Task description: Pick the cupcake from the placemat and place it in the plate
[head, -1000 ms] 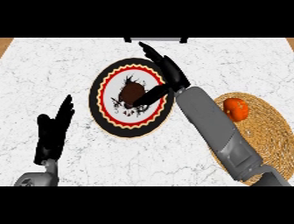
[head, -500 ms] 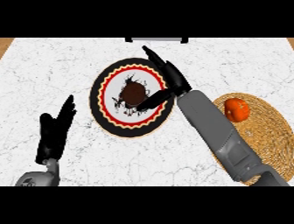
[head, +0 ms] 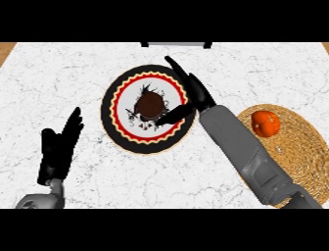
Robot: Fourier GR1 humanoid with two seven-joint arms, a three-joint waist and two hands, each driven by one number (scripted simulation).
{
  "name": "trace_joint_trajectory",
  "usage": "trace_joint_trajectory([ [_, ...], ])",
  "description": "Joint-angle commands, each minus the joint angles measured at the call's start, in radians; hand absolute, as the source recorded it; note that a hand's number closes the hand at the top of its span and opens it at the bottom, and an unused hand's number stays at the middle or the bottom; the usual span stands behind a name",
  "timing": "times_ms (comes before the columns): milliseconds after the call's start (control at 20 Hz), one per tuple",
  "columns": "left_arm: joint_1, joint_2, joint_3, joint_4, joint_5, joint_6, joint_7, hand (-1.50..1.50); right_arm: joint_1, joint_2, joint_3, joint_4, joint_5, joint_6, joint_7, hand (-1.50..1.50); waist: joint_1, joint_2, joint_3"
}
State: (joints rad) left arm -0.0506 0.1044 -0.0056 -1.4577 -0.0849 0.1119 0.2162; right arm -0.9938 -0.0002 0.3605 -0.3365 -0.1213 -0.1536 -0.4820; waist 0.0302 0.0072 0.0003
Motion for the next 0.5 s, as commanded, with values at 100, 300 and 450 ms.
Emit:
trace_joint_trajectory([
  [100, 0.023, -0.048, -0.055, -0.028, -0.05, 0.035, 0.0, 0.0, -0.003, 0.0, 0.037, 0.026, -0.008, -0.074, 0.027, -1.5, 0.01, 0.002, 0.0],
  [300, 0.001, -0.015, -0.012, -0.005, -0.036, 0.021, -0.001, 0.0, -0.035, -0.009, -0.048, 0.128, 0.04, -0.033, -0.044, -1.5, -0.006, 0.001, 0.0],
  [450, 0.011, -0.007, 0.018, -0.009, 0.008, -0.007, -0.007, 0.0, -0.021, -0.008, -0.07, 0.156, 0.051, -0.052, -0.08, -1.5, -0.001, 0.003, 0.0],
])
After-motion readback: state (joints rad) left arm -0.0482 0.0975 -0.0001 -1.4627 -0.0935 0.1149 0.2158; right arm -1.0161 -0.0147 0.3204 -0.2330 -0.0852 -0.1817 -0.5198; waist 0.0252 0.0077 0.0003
